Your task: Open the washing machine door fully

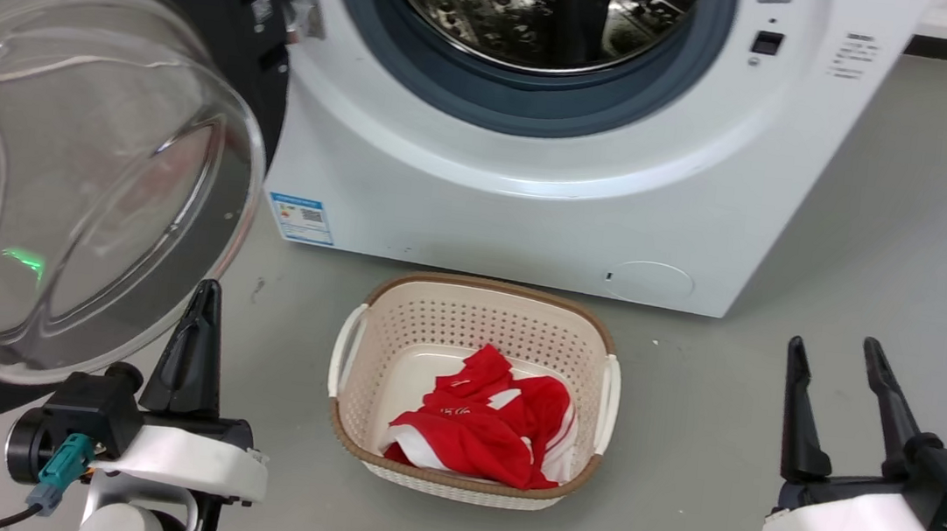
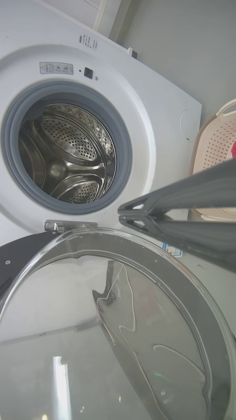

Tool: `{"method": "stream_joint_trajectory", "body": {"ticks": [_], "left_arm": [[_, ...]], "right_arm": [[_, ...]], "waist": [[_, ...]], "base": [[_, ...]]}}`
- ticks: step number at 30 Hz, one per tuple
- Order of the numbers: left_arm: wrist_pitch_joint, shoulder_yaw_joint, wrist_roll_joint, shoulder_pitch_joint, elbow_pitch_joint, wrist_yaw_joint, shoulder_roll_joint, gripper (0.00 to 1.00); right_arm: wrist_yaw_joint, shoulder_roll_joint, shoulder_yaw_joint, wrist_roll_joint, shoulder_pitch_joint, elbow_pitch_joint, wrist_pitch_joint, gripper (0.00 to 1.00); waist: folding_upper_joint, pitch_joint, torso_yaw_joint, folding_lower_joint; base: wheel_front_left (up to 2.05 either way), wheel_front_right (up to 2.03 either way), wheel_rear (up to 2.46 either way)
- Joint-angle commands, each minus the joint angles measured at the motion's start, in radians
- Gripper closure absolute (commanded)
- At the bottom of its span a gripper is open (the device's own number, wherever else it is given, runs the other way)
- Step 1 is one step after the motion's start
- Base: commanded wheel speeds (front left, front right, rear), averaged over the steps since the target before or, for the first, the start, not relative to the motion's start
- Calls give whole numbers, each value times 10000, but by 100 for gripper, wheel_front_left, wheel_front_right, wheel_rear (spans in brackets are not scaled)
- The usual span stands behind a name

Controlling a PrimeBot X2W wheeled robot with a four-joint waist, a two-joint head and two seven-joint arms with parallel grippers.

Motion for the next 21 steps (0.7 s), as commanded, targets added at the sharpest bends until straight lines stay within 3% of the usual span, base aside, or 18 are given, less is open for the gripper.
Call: {"method": "stream_joint_trajectory", "body": {"ticks": [1, 7, 8, 10, 11, 12, 13, 21], "left_arm": [[-21, -23, 32, -97, 53, -19, 18, 100], [-21, -334, 288, -376, 316, -129, -100, 100], [-21, -363, 338, -364, 365, -117, -111, 95], [-21, -376, 372, -353, 403, -96, -151, 62], [-21, -378, 388, -356, 425, -105, -163, 51], [-21, -380, 407, -364, 443, -106, -176, 13], [-21, -375, 437, -356, 459, -87, -192, 0], [-21, -373, 585, -240, 526, -63, -245, 0]], "right_arm": [[-7, 12, 56, -34, -146, 45, -58, 0], [-8, 12, 108, -87, -153, 150, -106, 0], [-7, 10, 89, -74, -147, 153, -111, 0], [-8, 10, 89, -26, -135, 175, -140, 0], [-8, 12, 95, -19, -123, 174, -150, 0], [-8, 12, 97, -13, -111, 179, -160, 0], [-8, 12, 112, 0, -97, 194, -171, 0], [-8, 10, 132, 127, 66, 265, -198, 0]], "waist": [[0, -45, -348, 0], [0, -39, -816, 0], [0, -45, -878, 0], [0, -88, -988, 0], [0, -102, -1028, 0], [0, -119, -1066, 0], [0, -151, -1107, 0], [0, -282, -1298, 0]], "base": [[0, 0, 0], [0, 0, 0], [0, 0, 0], [0, 0, 0], [0, 0, 0], [0, 0, 0], [0, 0, 0], [0, 0, 0]]}}
